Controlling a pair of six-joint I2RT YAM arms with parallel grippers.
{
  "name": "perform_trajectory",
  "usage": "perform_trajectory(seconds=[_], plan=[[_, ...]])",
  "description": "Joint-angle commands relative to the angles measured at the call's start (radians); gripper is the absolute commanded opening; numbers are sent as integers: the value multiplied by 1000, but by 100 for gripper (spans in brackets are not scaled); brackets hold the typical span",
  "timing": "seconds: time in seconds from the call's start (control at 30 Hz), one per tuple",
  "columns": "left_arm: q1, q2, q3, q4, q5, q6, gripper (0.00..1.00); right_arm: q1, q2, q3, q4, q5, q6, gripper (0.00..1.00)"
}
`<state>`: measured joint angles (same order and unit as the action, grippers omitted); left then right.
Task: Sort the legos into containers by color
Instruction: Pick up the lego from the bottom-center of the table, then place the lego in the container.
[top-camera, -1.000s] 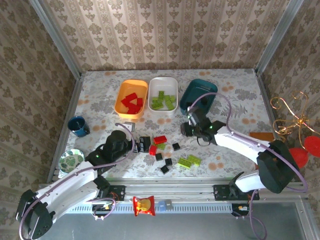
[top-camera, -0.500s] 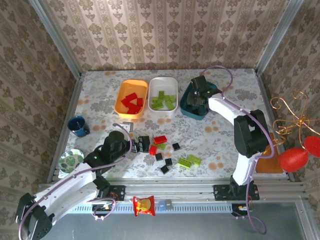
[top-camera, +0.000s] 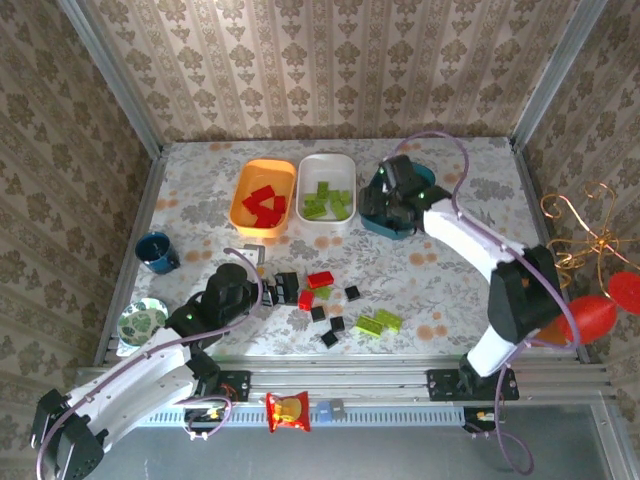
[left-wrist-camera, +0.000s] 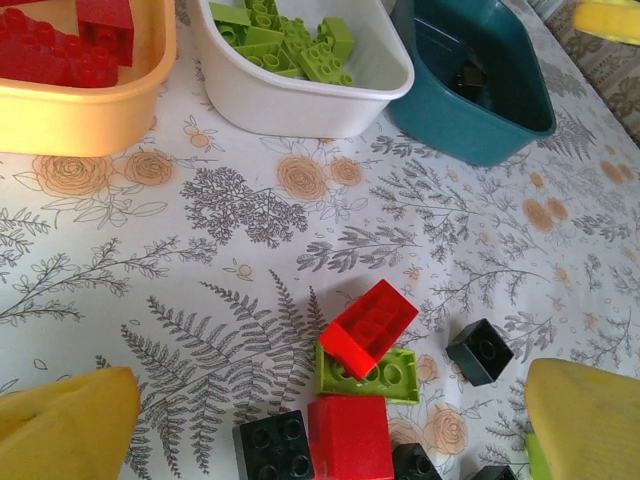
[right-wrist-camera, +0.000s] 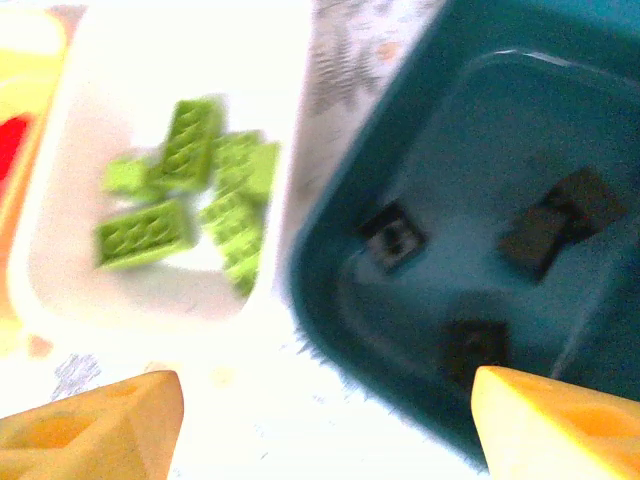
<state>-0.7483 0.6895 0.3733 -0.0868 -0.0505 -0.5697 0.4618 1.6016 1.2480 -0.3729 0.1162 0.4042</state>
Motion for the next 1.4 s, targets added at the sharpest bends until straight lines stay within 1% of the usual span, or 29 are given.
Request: perform_trajectory(seconds=[0.0, 0.13, 0.27, 0.43, 0.53, 0.67, 0.77, 0.83, 0.9, 0.93, 1.07, 1.17, 1.27, 1.37], plan=[[13, -12, -10, -24, -20, 1, 100, 91, -90, -123, 17, -18, -27, 79], [22, -7, -12, -19, -22, 5, 100, 212, -153, -291, 47, -21, 10, 80], [34, 6, -13, -13, -15, 4, 100, 309, -125, -365, 60, -14, 39, 81], [41, 19, -18, -2, -9, -5, 100, 364, -46, -384, 103, -23, 70, 81], [43, 19, -28, 1, -6, -15, 100, 377, 3, -378, 112, -6, 83, 78], [45, 11, -31, -10, -3, -18, 100, 378, 66, -366, 94, 32, 99, 73], [47, 1, -31, -17, -5, -15, 100, 378, 84, -374, 97, 43, 105, 67], [50, -1, -31, -18, -5, -13, 100, 378, 84, -378, 102, 38, 104, 60], [54, 2, -31, -16, -3, -11, 100, 378, 70, -381, 110, 29, 97, 49], [55, 2, -31, -15, -2, -9, 100, 377, 58, -383, 114, 28, 93, 46], [58, 3, -30, -6, 6, -12, 100, 363, -21, -384, 104, 37, 73, 39], [59, 2, -28, -4, 6, -13, 100, 313, -104, -384, 93, 39, 60, 36], [58, 3, -30, -4, 9, -13, 100, 229, -189, -363, 77, 53, 35, 35], [58, 2, -30, 5, 14, -16, 100, 127, -242, -322, 68, 73, 4, 35]])
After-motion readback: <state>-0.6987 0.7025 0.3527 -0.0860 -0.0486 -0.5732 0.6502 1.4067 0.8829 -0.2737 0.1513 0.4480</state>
